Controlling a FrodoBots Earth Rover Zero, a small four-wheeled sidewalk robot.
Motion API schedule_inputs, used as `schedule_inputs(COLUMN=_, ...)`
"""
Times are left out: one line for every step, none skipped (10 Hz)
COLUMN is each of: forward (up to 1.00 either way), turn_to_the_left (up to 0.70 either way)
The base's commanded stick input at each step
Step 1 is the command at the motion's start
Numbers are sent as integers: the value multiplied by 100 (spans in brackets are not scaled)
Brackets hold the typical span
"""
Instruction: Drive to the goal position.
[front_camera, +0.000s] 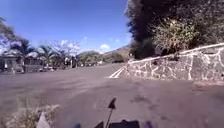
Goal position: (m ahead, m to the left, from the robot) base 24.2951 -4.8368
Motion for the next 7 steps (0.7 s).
schedule_inputs(forward=50, turn_to_the_left=0)
schedule_inputs(forward=50, turn_to_the_left=0)
schedule_inputs(forward=50, turn_to_the_left=0)
schedule_inputs(forward=50, turn_to_the_left=0)
schedule_inputs(forward=50, turn_to_the_left=0)
schedule_inputs(forward=50, turn_to_the_left=0)
schedule_inputs(forward=50, turn_to_the_left=0)
